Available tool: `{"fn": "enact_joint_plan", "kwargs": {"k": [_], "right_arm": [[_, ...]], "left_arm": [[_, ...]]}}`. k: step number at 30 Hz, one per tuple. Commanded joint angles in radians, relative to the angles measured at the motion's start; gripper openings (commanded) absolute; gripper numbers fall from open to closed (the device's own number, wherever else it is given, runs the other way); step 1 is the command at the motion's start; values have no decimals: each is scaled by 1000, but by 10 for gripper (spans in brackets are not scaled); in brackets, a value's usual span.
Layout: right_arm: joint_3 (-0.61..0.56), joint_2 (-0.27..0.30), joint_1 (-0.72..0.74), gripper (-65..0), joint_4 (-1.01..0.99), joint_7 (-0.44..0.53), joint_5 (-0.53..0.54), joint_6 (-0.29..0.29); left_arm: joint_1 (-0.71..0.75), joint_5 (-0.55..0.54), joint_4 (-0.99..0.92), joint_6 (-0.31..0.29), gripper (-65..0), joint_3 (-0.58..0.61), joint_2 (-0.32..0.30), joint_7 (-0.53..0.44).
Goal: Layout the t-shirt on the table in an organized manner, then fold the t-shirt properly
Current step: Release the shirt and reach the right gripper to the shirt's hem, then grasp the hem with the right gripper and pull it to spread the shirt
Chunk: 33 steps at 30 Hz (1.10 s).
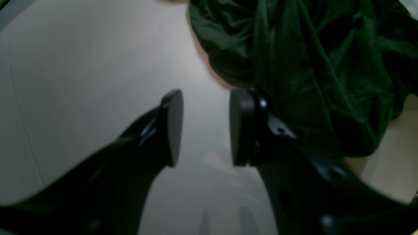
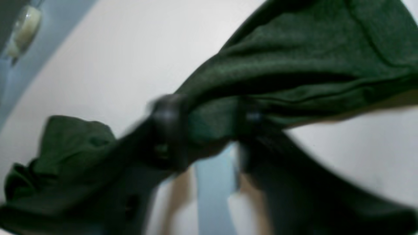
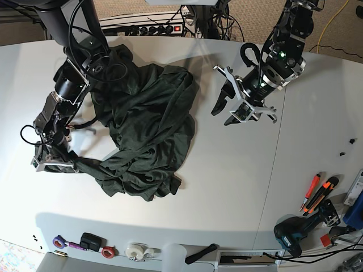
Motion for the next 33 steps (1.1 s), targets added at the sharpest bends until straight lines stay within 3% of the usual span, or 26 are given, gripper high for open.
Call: {"fn": "enact_joint_plan", "kwargs": {"k": [1,2,9,13,15,20,26,32,33], "right_arm": [[-5,11,26,-598,2,5,2,4],[-5,11,26,-650,-4,7,2,5],[-5,12,34,-650,-10,26,60,126],[-64,14,49,-650,5,13,167,294],[-129,11,50,-650,45,-4,206,341],[-314,-11,48,-650,198,-79,301,353],[-526,-138,48,-650,360,-109,335,352],[-750,-294,48,-650,378,-29,198,333],[-801,-294,49,-650,377,-5,190,322]], "left_arm": [[-8,-11,15,-3,-403,-3,-3,-27],[-8,-11,15,-3,-403,-3,-3,-27],[-8,-11,15,-3,-403,-3,-3,-27],[-8,-11,15,-3,-403,-3,-3,-27],[-8,-11,15,-3,-403,-3,-3,-27],[-8,-10,15,5,-403,-3,-3,-27],[-8,-10,15,5,-403,-3,-3,-27],[-8,-10,15,6,-403,-3,-3,-27],[-10,-10,15,6,-403,-3,0,-28]]}}
